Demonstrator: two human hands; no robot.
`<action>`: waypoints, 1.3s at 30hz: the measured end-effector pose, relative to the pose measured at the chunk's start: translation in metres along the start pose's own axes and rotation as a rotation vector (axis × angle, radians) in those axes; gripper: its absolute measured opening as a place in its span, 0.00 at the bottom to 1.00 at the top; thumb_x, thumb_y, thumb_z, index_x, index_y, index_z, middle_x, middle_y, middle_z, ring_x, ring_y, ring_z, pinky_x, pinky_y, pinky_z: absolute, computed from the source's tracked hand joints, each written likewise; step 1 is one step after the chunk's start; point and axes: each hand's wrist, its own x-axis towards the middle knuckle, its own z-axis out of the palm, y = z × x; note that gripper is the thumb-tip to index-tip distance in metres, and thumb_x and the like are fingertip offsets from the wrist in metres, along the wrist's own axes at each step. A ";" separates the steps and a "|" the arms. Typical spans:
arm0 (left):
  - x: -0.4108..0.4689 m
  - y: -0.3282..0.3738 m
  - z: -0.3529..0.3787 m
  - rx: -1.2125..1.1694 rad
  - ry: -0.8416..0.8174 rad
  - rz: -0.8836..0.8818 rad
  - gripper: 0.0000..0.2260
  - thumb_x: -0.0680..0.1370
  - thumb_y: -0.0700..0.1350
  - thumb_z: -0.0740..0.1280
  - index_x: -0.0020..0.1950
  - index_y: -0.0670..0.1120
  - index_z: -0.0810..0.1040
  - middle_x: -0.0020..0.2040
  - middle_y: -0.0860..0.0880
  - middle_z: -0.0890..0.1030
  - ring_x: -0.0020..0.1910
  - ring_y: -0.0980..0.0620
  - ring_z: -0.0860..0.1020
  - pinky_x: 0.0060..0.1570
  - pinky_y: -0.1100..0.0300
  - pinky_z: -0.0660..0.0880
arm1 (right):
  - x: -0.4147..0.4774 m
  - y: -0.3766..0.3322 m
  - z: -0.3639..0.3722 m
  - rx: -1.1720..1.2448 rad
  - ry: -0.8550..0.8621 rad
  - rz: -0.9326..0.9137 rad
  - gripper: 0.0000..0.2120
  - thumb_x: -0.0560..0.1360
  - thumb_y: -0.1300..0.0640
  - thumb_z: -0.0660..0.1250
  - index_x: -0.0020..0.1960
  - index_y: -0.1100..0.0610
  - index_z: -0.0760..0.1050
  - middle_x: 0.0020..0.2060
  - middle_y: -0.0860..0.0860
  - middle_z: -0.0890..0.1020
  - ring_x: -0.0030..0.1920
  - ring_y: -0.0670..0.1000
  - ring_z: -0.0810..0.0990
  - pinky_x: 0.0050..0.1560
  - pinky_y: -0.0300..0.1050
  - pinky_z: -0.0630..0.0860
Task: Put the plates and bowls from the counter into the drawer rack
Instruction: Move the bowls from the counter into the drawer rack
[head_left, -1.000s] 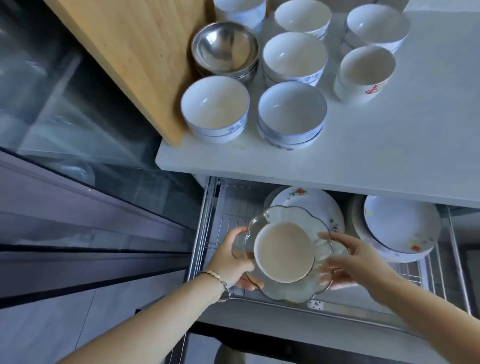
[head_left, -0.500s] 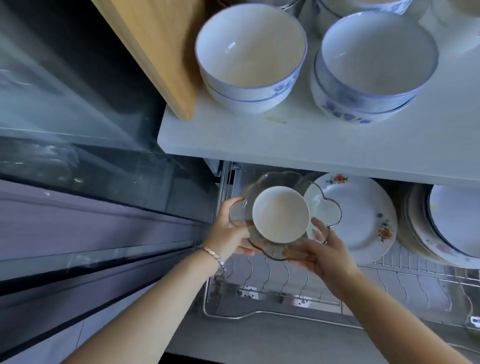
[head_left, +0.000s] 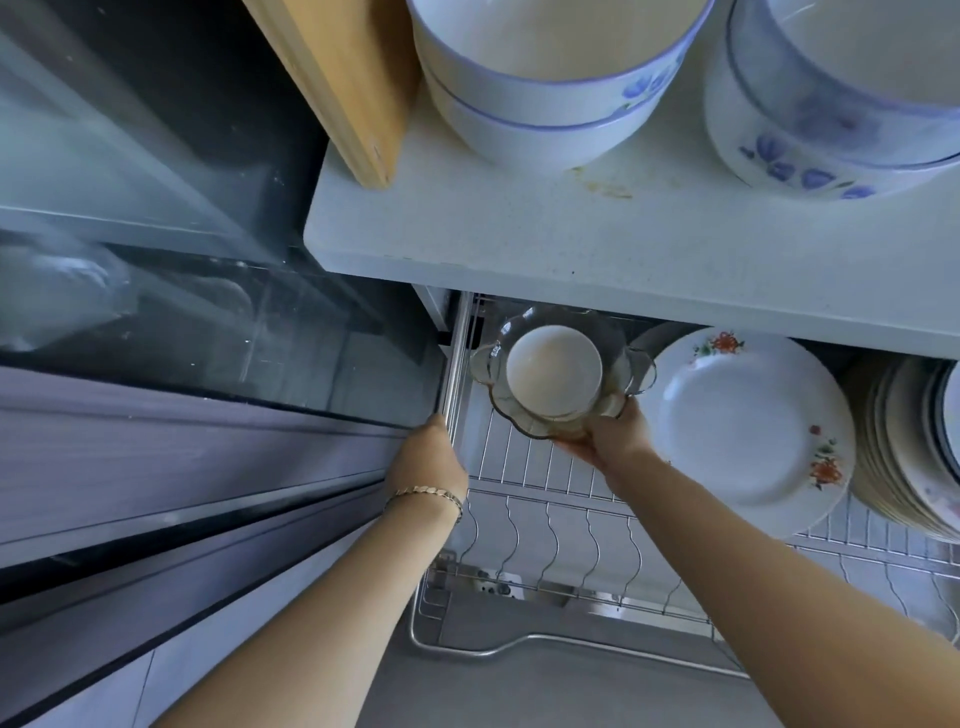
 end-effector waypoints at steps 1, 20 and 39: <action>0.001 0.001 -0.001 -0.003 -0.003 -0.003 0.11 0.77 0.34 0.58 0.58 0.39 0.71 0.55 0.40 0.80 0.55 0.40 0.78 0.51 0.50 0.75 | 0.006 0.003 0.002 0.004 0.007 -0.010 0.31 0.72 0.76 0.58 0.71 0.57 0.60 0.58 0.59 0.77 0.29 0.51 0.81 0.26 0.41 0.80; 0.003 0.006 0.000 0.004 -0.021 -0.038 0.14 0.76 0.32 0.59 0.61 0.39 0.70 0.54 0.42 0.80 0.54 0.42 0.79 0.52 0.53 0.76 | 0.048 0.009 0.013 -0.105 0.086 0.069 0.18 0.77 0.65 0.62 0.66 0.62 0.66 0.58 0.63 0.78 0.37 0.55 0.81 0.19 0.37 0.75; -0.109 0.145 -0.121 -0.466 0.259 0.494 0.11 0.78 0.44 0.61 0.59 0.46 0.76 0.47 0.51 0.79 0.45 0.50 0.79 0.51 0.58 0.76 | -0.185 -0.191 -0.112 -0.882 -0.177 -0.116 0.06 0.78 0.62 0.61 0.50 0.63 0.74 0.31 0.55 0.78 0.19 0.45 0.76 0.21 0.31 0.71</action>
